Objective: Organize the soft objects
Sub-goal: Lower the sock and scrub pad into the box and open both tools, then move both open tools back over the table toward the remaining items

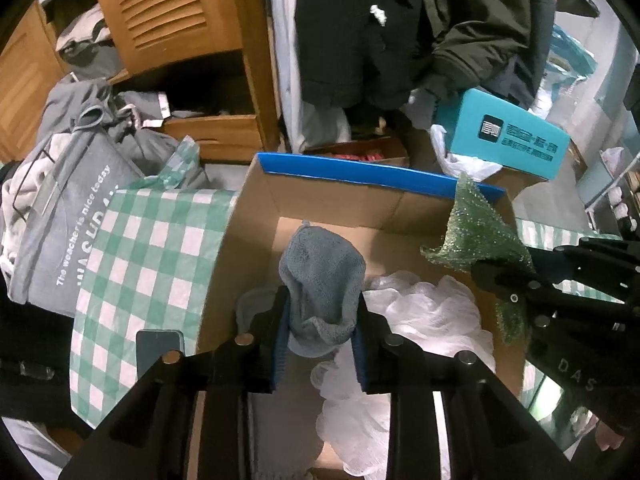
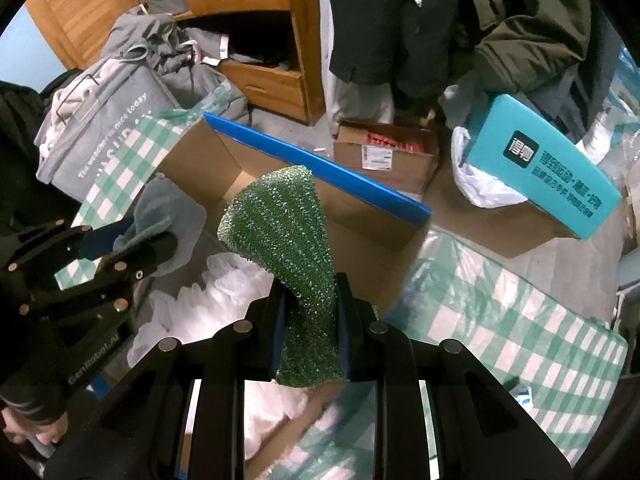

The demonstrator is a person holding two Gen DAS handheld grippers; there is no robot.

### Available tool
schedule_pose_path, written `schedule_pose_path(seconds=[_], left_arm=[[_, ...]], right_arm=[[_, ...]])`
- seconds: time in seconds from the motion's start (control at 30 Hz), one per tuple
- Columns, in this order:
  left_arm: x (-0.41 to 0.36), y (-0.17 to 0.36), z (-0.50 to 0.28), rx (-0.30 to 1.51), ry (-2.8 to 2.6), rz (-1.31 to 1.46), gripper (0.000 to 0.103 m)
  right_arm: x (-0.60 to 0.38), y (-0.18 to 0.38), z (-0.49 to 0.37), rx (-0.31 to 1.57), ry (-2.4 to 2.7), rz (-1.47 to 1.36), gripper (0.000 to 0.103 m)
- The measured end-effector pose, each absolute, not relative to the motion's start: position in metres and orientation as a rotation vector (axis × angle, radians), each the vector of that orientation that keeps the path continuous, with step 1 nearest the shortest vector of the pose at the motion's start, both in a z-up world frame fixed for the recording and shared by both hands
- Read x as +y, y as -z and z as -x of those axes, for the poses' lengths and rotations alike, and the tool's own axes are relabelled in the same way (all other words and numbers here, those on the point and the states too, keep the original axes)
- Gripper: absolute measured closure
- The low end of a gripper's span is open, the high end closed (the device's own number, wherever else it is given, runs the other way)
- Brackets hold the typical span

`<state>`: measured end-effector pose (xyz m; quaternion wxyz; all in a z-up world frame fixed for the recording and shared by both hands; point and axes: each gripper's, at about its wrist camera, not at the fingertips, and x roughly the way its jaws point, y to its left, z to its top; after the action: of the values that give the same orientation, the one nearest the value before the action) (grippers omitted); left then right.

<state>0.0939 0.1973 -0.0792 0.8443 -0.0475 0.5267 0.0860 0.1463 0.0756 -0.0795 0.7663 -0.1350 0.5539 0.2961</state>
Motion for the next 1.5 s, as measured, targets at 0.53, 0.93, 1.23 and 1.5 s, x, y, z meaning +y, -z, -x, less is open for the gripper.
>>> schedule_pose_path(seconds=[0.53,0.93,1.23,1.5], left_arm=[[0.198,0.068,-0.088,1.076,-0.201,0.075,0.052],[0.176,0.052,-0.076,1.055,-0.142,0.036,0.051],[0.154,0.032,-0.065,1.001,-0.110,0.003,0.041],[0.122,0.028,-0.057,0.994,-0.056,-0.050,0.034]], right_arm=[[0.079,0.068,-0.145,1.128,-0.657,0.319,0.042],[0.046,0.049,-0.140,1.111,-0.617,0.288,0.038],[0.016,0.032,-0.129,1.083,-0.583,0.289,0.032],[-0.010,0.022,-0.116,1.070,-0.560,0.285,0.030]])
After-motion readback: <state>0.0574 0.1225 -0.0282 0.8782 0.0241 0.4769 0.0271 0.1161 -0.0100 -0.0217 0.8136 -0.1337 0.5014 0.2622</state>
